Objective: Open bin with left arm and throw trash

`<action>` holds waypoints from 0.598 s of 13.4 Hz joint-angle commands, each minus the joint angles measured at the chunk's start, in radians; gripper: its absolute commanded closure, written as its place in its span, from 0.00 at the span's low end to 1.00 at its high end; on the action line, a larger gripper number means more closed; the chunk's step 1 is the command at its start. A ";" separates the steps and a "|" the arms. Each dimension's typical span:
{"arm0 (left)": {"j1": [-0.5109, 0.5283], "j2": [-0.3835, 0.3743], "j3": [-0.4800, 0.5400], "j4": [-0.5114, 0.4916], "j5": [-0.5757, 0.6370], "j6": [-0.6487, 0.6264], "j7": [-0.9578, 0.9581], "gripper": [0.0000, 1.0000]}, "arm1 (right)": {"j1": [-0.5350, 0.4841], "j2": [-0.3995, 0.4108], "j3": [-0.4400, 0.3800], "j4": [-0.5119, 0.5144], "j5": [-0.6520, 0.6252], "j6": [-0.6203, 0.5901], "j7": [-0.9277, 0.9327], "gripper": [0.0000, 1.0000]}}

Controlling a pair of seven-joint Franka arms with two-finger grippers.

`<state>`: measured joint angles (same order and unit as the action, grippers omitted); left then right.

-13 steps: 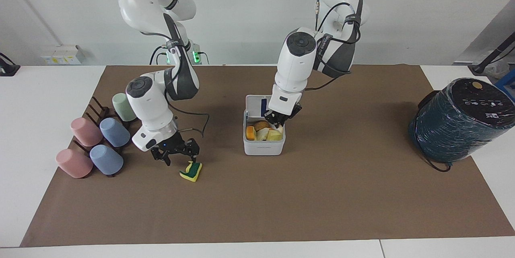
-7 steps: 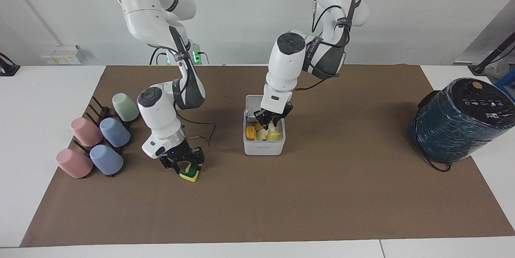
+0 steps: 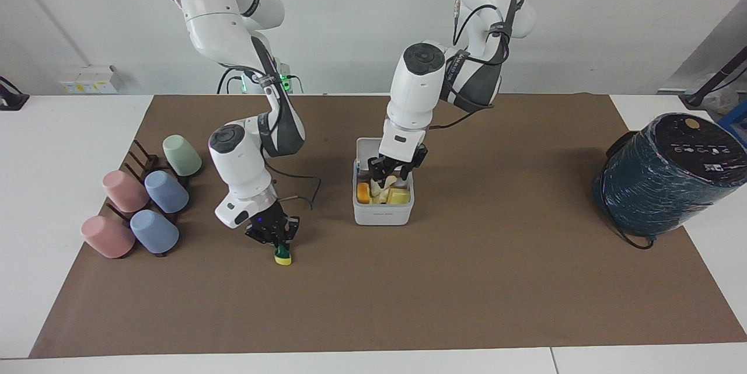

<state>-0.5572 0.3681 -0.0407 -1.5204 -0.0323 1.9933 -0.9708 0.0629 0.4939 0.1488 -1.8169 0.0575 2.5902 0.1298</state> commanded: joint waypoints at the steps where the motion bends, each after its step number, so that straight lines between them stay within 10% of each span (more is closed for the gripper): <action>1: 0.103 -0.024 -0.007 0.063 -0.012 -0.143 0.078 0.37 | 0.002 -0.044 0.006 0.079 -0.015 -0.167 0.077 1.00; 8: 0.316 -0.101 0.013 0.158 -0.011 -0.441 0.605 0.37 | 0.029 -0.149 0.089 0.191 0.182 -0.363 0.284 1.00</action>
<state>-0.2840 0.3133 -0.0253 -1.3637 -0.0367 1.6032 -0.4798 0.0760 0.3267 0.2156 -1.6615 0.1845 2.2306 0.3545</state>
